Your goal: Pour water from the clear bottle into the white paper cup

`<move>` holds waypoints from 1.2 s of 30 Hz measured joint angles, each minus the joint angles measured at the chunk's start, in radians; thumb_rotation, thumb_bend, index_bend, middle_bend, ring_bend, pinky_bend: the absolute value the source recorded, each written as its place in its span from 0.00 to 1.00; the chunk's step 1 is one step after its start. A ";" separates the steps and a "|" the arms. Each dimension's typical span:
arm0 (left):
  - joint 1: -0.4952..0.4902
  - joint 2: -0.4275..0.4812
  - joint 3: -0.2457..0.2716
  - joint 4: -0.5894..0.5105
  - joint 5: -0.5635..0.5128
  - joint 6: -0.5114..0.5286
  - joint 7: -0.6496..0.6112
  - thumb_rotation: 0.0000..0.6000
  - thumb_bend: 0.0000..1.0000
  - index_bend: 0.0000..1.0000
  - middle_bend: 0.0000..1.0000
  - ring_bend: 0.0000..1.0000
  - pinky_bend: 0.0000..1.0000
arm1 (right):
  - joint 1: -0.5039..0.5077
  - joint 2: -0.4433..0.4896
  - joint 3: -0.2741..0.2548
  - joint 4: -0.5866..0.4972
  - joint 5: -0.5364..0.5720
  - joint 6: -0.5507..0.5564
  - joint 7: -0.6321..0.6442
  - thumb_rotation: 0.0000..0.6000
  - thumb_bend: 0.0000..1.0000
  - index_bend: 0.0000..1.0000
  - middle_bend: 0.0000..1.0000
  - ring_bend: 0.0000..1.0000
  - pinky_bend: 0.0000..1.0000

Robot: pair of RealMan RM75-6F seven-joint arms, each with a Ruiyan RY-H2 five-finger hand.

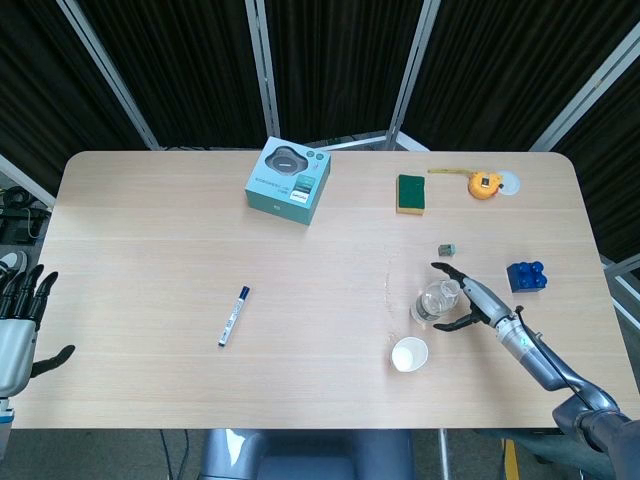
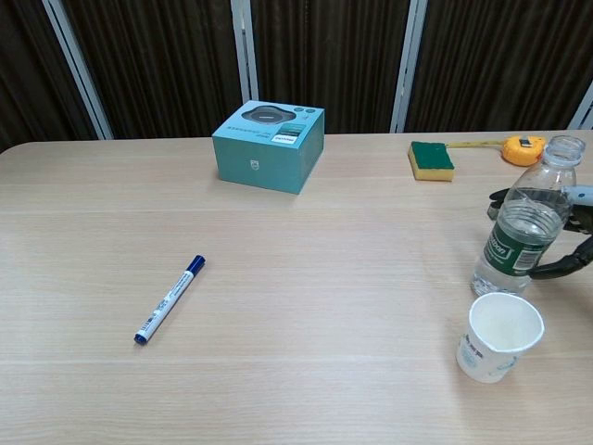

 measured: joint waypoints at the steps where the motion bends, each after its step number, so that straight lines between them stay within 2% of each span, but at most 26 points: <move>1: -0.001 0.000 0.000 0.001 -0.002 -0.002 0.000 1.00 0.00 0.00 0.00 0.00 0.00 | 0.003 -0.006 0.003 -0.001 0.006 -0.002 0.001 1.00 0.00 0.00 0.02 0.00 0.00; 9: -0.006 -0.005 -0.003 0.009 -0.014 -0.004 -0.001 1.00 0.00 0.00 0.00 0.00 0.00 | 0.022 -0.045 0.017 -0.013 0.038 -0.010 0.001 1.00 0.00 0.00 0.04 0.00 0.00; 13: -0.008 -0.006 -0.003 0.009 -0.017 -0.003 -0.001 1.00 0.00 0.00 0.00 0.00 0.00 | 0.026 -0.058 0.016 -0.018 0.049 -0.012 -0.001 1.00 0.00 0.04 0.13 0.01 0.00; 14: -0.008 -0.006 -0.004 0.010 -0.018 -0.003 -0.001 1.00 0.00 0.00 0.00 0.00 0.00 | 0.026 -0.062 0.017 -0.017 0.055 -0.013 -0.002 1.00 0.00 0.06 0.17 0.03 0.00; 17: -0.010 -0.007 -0.006 0.013 -0.025 -0.005 -0.002 1.00 0.00 0.00 0.00 0.00 0.00 | 0.022 -0.074 0.024 -0.014 0.074 -0.015 -0.004 1.00 0.00 0.22 0.34 0.20 0.05; 20: -0.012 -0.008 -0.009 0.016 -0.032 -0.005 -0.004 1.00 0.00 0.00 0.00 0.00 0.00 | 0.014 -0.093 0.036 -0.001 0.094 -0.004 -0.017 1.00 0.00 0.35 0.48 0.33 0.19; 22: -0.012 -0.007 -0.010 0.017 -0.034 -0.004 -0.007 1.00 0.00 0.00 0.00 0.00 0.00 | 0.009 -0.104 0.042 0.009 0.102 0.004 -0.030 1.00 0.06 0.45 0.56 0.42 0.27; 24: -0.013 -0.006 -0.009 0.017 -0.033 -0.003 -0.011 1.00 0.00 0.00 0.00 0.00 0.00 | 0.004 -0.114 0.050 0.017 0.115 0.007 -0.041 1.00 0.23 0.52 0.61 0.48 0.31; 26: -0.012 -0.005 -0.008 0.016 -0.031 -0.002 -0.013 1.00 0.00 0.00 0.00 0.00 0.00 | -0.001 -0.123 0.058 0.024 0.125 0.013 -0.056 1.00 0.35 0.53 0.62 0.50 0.32; 28: -0.012 -0.004 -0.007 0.014 -0.031 -0.001 -0.016 1.00 0.00 0.00 0.00 0.00 0.00 | -0.004 -0.125 0.062 0.023 0.134 0.015 -0.066 1.00 0.43 0.53 0.63 0.52 0.33; 36: -0.020 0.004 -0.003 0.003 -0.028 -0.013 -0.031 1.00 0.00 0.00 0.00 0.00 0.00 | -0.017 -0.059 0.084 -0.054 0.148 0.070 -0.110 1.00 0.45 0.53 0.63 0.52 0.39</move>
